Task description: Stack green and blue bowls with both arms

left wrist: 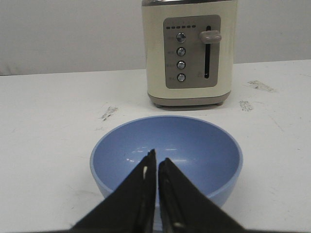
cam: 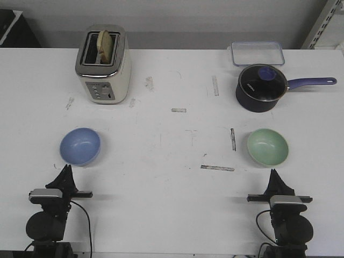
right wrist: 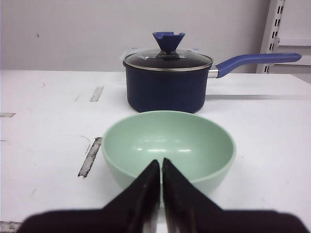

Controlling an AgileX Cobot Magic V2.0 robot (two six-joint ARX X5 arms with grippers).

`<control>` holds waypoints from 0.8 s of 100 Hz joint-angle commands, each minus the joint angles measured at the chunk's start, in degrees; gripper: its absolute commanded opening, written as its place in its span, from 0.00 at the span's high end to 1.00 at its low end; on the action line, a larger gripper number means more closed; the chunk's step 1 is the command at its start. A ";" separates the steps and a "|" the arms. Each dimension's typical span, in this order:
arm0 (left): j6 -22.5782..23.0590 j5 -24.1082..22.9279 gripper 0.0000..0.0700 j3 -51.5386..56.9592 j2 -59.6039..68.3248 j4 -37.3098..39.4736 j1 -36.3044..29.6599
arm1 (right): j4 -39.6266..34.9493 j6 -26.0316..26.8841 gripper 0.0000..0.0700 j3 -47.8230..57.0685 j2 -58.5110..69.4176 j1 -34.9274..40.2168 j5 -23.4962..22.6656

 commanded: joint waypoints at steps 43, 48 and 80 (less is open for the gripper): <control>-0.13 0.17 1.00 -1.18 -0.11 1.01 -0.07 | 0.66 0.79 1.00 -0.13 0.02 0.02 0.02; -0.13 0.17 1.00 -1.18 -0.11 1.01 -0.07 | 1.01 1.97 1.00 -0.13 0.02 0.02 0.04; -0.13 0.17 1.00 -1.18 -0.11 1.01 -0.07 | 1.68 2.19 1.00 14.45 1.92 0.02 0.48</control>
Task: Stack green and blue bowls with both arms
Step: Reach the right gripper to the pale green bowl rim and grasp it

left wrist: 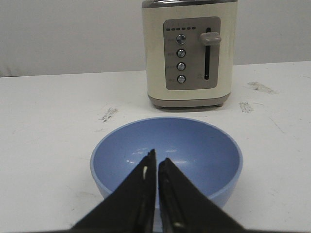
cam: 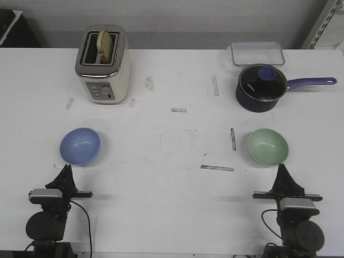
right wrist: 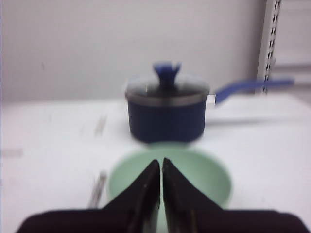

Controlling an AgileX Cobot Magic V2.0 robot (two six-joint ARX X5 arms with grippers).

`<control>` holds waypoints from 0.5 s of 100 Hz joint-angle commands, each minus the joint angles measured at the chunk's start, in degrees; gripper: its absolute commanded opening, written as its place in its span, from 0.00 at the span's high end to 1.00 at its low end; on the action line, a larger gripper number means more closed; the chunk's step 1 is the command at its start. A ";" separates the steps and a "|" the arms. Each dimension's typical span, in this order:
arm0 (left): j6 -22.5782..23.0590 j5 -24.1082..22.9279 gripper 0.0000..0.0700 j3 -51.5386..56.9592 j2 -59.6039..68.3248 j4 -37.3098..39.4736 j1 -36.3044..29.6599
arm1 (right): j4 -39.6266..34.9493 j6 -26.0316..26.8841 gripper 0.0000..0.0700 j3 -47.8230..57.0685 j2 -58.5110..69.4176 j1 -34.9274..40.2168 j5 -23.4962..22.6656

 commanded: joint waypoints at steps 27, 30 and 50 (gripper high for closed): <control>-0.11 0.17 1.00 -1.18 -0.11 0.72 -0.07 | -13.81 -1.64 1.00 33.86 22.73 -0.02 0.26; -0.13 0.20 1.00 -1.18 -0.11 0.70 -0.07 | -16.26 -1.64 1.00 36.92 25.70 -0.02 0.24; -0.13 0.17 1.00 -1.18 -0.11 0.66 -0.07 | -30.84 -1.92 0.77 53.02 43.43 -0.02 -0.35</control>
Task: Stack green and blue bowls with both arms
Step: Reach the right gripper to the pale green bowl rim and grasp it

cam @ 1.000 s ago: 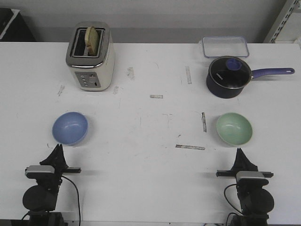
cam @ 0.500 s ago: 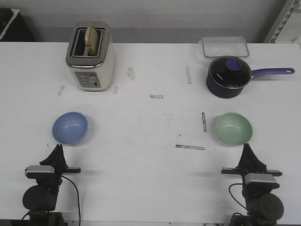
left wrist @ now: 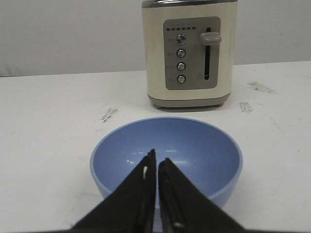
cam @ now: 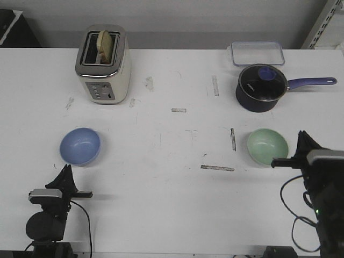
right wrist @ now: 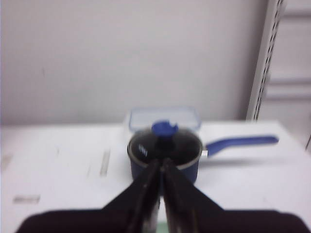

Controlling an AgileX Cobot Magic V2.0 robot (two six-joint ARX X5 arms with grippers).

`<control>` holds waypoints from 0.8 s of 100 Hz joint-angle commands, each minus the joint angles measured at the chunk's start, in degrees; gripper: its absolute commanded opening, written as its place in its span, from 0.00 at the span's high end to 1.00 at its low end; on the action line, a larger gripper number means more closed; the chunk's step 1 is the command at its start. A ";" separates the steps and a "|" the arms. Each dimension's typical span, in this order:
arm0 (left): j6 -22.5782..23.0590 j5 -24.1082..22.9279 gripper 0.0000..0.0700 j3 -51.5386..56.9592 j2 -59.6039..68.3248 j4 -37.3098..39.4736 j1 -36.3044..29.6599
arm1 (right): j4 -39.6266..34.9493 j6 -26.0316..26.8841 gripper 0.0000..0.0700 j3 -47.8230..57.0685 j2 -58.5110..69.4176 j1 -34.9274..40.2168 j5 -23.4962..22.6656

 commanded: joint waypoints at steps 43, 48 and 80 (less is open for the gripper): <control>-0.20 0.22 1.00 -1.18 -0.11 0.22 -0.07 | -17.70 -9.11 0.38 11.47 28.50 -6.73 -1.20; -0.17 0.22 1.00 -1.18 -0.11 0.22 -0.07 | -18.40 -10.16 0.36 11.47 30.64 -8.41 -2.36; -0.17 0.22 1.00 -1.18 -0.11 0.24 -0.07 | -18.29 -14.16 0.36 11.47 45.59 -13.64 -6.01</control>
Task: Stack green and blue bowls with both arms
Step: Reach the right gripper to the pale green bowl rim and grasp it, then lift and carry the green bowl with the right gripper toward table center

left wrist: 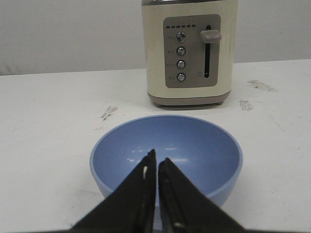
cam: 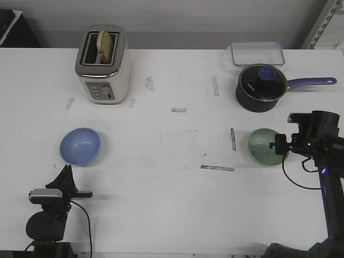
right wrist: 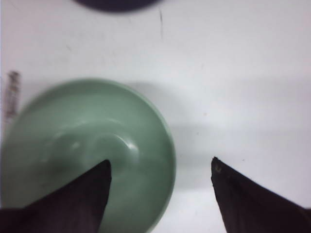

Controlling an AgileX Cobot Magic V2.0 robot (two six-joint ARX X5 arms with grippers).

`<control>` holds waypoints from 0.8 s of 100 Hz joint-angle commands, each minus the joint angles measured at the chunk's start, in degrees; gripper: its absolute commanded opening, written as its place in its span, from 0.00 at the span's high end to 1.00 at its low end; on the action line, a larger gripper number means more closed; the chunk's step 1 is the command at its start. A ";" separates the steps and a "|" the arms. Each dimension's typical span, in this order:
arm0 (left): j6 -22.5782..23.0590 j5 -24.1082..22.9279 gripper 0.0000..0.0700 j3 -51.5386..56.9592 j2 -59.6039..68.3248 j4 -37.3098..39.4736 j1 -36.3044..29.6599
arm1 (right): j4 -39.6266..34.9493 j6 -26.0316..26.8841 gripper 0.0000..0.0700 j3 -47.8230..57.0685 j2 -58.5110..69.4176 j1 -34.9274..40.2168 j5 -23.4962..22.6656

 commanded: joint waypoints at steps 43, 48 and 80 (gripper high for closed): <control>-0.15 0.20 1.00 -1.18 -0.11 0.52 -0.07 | 2.56 -0.83 0.81 1.36 11.67 -0.13 -0.20; -0.15 0.20 1.00 -1.18 -0.11 0.52 -0.07 | 2.49 -0.81 0.96 1.36 11.65 -0.13 -0.17; -0.15 0.20 1.00 -1.18 -0.11 -0.83 -0.07 | 1.73 -0.33 1.00 3.30 8.31 -0.11 -0.20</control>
